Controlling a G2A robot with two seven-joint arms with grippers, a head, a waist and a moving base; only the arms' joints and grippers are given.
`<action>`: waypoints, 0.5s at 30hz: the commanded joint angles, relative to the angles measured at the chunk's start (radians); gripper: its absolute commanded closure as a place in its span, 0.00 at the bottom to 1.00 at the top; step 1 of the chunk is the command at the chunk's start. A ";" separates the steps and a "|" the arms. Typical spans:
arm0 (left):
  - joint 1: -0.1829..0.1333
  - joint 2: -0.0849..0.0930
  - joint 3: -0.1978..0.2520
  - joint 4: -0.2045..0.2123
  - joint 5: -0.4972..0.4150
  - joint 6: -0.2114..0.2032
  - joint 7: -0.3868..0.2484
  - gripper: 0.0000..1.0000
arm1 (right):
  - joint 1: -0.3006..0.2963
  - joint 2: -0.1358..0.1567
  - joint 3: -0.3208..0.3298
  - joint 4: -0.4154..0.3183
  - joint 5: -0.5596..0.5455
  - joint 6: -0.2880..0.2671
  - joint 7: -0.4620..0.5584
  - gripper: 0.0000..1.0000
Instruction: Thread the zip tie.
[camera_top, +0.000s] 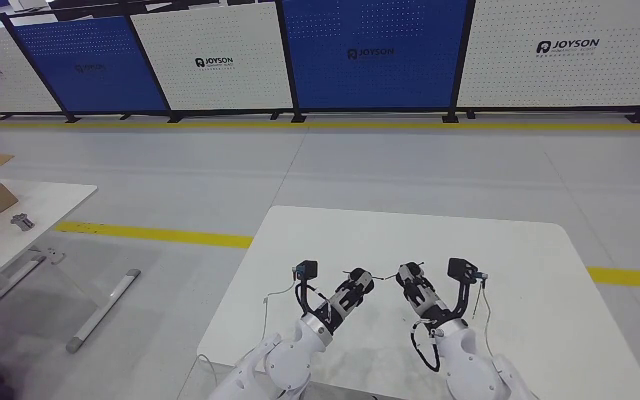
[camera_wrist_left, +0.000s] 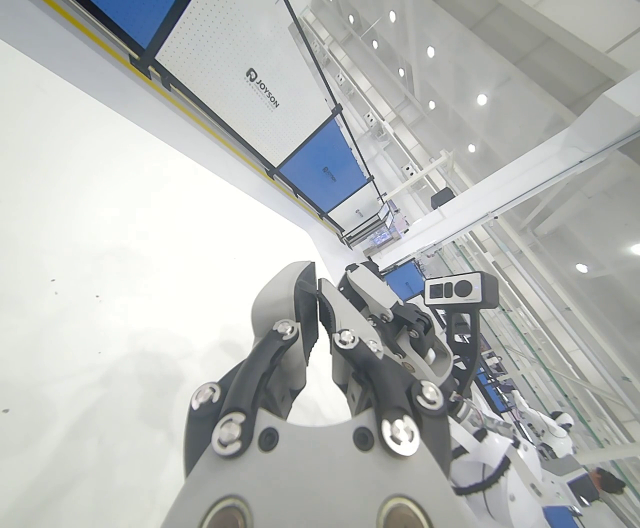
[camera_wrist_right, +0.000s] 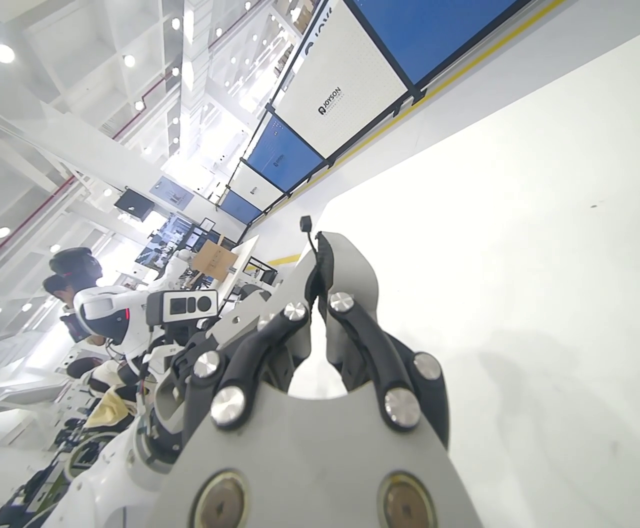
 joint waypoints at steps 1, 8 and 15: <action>0.000 0.000 0.000 0.000 0.000 0.000 0.000 1.00 | 0.004 -0.001 -0.001 0.004 0.000 -0.002 0.005 1.00; 0.000 0.000 0.000 0.000 0.000 0.000 0.000 1.00 | 0.017 -0.006 -0.011 0.019 0.000 -0.004 0.020 1.00; 0.000 0.000 0.000 0.000 0.000 0.000 0.000 1.00 | 0.016 -0.009 -0.007 0.018 -0.001 -0.007 0.020 1.00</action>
